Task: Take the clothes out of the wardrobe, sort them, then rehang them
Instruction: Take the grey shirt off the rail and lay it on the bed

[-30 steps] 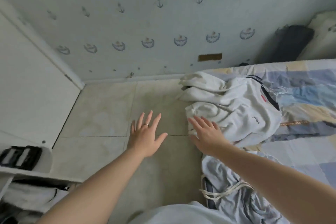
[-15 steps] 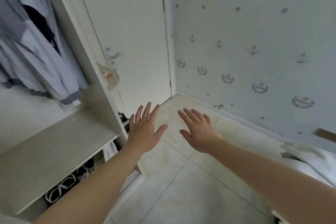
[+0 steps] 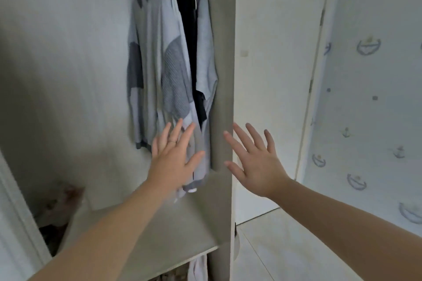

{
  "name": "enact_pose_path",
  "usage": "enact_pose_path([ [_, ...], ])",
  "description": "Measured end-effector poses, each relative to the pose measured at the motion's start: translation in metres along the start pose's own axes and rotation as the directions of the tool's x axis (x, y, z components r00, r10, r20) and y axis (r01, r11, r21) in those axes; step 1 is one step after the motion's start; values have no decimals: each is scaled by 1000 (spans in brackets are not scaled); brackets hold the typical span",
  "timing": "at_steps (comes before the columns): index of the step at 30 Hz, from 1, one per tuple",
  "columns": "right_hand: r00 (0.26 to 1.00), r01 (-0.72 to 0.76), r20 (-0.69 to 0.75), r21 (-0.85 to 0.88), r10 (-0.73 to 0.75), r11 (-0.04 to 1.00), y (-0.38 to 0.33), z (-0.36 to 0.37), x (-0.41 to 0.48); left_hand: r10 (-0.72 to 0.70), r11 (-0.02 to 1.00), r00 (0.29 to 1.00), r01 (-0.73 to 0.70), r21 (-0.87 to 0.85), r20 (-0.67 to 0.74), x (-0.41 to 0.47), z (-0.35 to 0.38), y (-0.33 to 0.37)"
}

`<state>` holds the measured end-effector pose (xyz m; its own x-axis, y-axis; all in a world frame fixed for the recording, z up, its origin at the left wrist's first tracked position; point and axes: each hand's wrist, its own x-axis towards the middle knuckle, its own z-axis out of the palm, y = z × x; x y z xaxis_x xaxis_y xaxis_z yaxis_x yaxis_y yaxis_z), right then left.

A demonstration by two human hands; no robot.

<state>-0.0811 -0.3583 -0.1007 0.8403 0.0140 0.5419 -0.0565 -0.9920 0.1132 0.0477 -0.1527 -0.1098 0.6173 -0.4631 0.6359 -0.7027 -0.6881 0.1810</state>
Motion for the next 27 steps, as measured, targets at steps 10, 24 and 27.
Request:
enact_pose_path([
  [10,951,174,-255,-15,-172,985,8,-52,190,39,961,983,11,275,-177,131,-72,-71],
  [24,797,364,-482,-99,-365,926,-14,-119,376,-54,911,947,177,373,-318,263,-119,-154],
  [27,794,336,-496,-121,-350,934,-24,-125,409,-71,931,941,181,317,-330,293,-121,-171],
])
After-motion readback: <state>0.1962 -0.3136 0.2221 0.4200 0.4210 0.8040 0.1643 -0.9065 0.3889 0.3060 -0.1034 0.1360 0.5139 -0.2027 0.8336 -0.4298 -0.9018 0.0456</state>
